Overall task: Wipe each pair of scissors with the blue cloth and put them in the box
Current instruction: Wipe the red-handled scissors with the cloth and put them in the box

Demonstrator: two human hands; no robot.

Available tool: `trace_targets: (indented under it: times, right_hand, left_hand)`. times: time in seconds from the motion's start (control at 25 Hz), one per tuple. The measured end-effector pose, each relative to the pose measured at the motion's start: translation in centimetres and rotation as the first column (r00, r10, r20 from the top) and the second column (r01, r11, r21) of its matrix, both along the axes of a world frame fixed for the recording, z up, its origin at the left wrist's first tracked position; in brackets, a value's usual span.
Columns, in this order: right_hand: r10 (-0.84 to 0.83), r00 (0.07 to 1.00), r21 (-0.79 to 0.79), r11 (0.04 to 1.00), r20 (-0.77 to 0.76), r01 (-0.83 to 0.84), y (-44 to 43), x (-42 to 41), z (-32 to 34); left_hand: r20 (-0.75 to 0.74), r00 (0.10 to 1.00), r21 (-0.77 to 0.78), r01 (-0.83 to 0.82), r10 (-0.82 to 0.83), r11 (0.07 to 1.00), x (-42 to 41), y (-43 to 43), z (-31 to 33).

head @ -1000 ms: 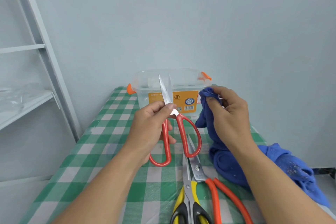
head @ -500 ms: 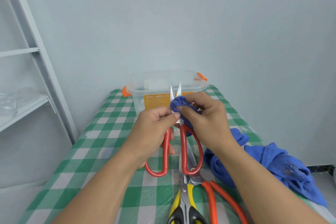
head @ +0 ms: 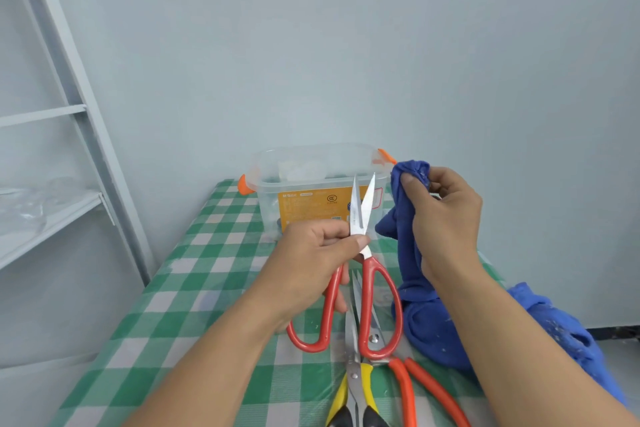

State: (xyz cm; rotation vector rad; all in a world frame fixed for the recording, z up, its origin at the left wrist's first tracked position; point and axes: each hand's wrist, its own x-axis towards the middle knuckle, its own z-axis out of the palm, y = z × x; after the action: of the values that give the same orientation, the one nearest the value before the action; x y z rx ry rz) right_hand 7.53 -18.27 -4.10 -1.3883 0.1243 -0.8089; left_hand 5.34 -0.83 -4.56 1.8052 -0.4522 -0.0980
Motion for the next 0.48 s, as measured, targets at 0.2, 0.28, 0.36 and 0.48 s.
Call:
trace_targets:
  times: [0.2,0.28,0.36,0.48]
  right_hand:
    - [0.235,0.967,-0.081,0.97,0.097,-0.228,0.4,-1.8,0.4]
    - [0.326,0.941,-0.319,0.905,0.093,-0.282,1.4,-2.4,0.2]
    - [0.268,0.962,-0.444,0.87,0.055,-0.216,2.2,-2.1,0.2]
    - [0.077,0.993,-0.313,0.949,0.094,-0.044,2.3,-0.9,1.0]
  left_hand:
    - [-0.014,1.0,-0.066,0.003,-0.004,0.998,-0.1,-0.1,0.3]
    - [0.006,1.0,-0.09,0.017,-0.017,0.996,-0.1,-0.2,0.2]
    - [0.036,0.999,-0.07,0.023,-0.02,0.997,0.0,-0.2,0.1]
    - [0.046,0.998,-0.017,0.038,-0.037,0.999,-0.1,-0.5,0.3]
